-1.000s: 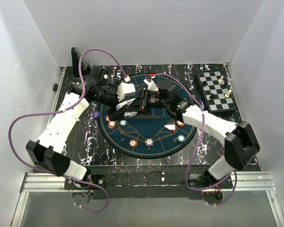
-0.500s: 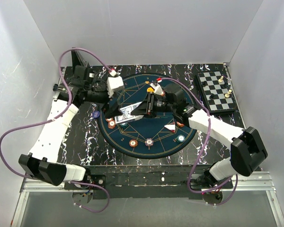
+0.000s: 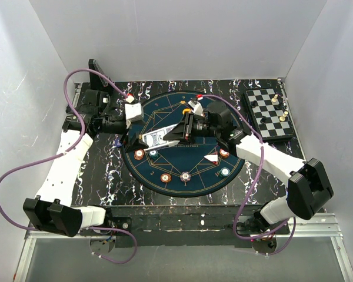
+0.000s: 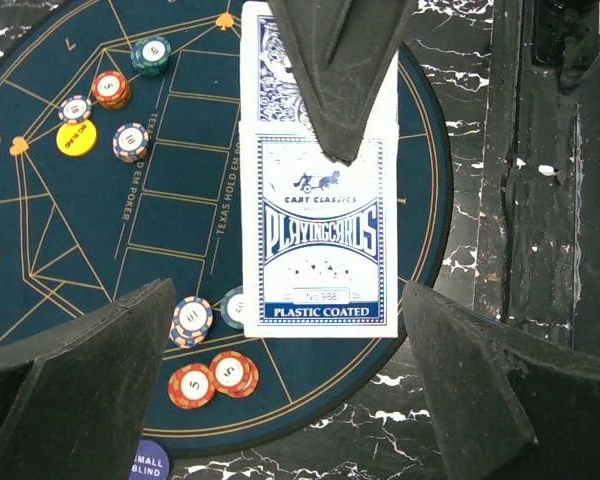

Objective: Distribute texas hold em gaming equipment

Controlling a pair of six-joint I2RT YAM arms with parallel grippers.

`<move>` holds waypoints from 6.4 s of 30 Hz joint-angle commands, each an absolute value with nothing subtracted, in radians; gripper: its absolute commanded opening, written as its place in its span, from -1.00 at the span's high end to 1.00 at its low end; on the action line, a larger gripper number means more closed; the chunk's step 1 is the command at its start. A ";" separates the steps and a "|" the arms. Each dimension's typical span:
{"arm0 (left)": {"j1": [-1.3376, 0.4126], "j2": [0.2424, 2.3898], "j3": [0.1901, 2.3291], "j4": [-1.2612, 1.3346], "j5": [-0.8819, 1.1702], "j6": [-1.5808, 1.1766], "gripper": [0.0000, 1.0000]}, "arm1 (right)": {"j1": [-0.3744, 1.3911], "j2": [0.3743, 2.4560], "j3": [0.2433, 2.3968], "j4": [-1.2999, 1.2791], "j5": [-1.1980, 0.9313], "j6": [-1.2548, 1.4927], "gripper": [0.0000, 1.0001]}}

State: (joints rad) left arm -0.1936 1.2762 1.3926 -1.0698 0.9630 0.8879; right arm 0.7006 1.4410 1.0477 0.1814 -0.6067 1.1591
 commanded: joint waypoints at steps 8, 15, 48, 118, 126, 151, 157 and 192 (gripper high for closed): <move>-0.201 1.307 1.427 -1.203 1.052 1.060 -0.96 | 0.726 1.486 1.198 0.224 -0.640 1.181 0.97; -0.216 1.324 1.437 -1.180 1.005 1.059 -0.96 | 0.741 1.535 1.249 0.219 -0.643 1.195 0.97; -0.253 1.267 1.341 -1.063 0.824 1.022 0.09 | 0.788 1.591 1.259 0.221 -0.618 1.239 0.97; -0.318 1.272 1.367 -1.163 0.802 1.066 1.00 | 0.713 1.456 1.183 -0.192 -0.584 0.966 0.25; -0.318 1.272 1.351 -1.151 0.837 1.028 1.00 | 0.698 1.424 1.170 -0.149 -0.597 0.977 0.07; -0.318 1.287 1.385 -1.035 0.900 0.853 0.99 | 0.753 1.528 1.151 0.245 -0.701 1.175 0.19; -0.318 1.290 1.379 -1.072 0.876 0.897 -0.01 | 0.753 1.523 1.137 0.287 -0.699 1.206 0.64; -0.446 1.332 1.371 -1.005 0.630 0.838 -0.02 | 0.750 1.526 1.161 0.178 -0.658 1.175 0.25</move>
State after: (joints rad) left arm -0.4438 1.3525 1.3808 -1.0256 0.6346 0.8505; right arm 0.7483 1.5570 1.1294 0.1890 -0.6613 1.2049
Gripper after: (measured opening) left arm 0.666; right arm 0.308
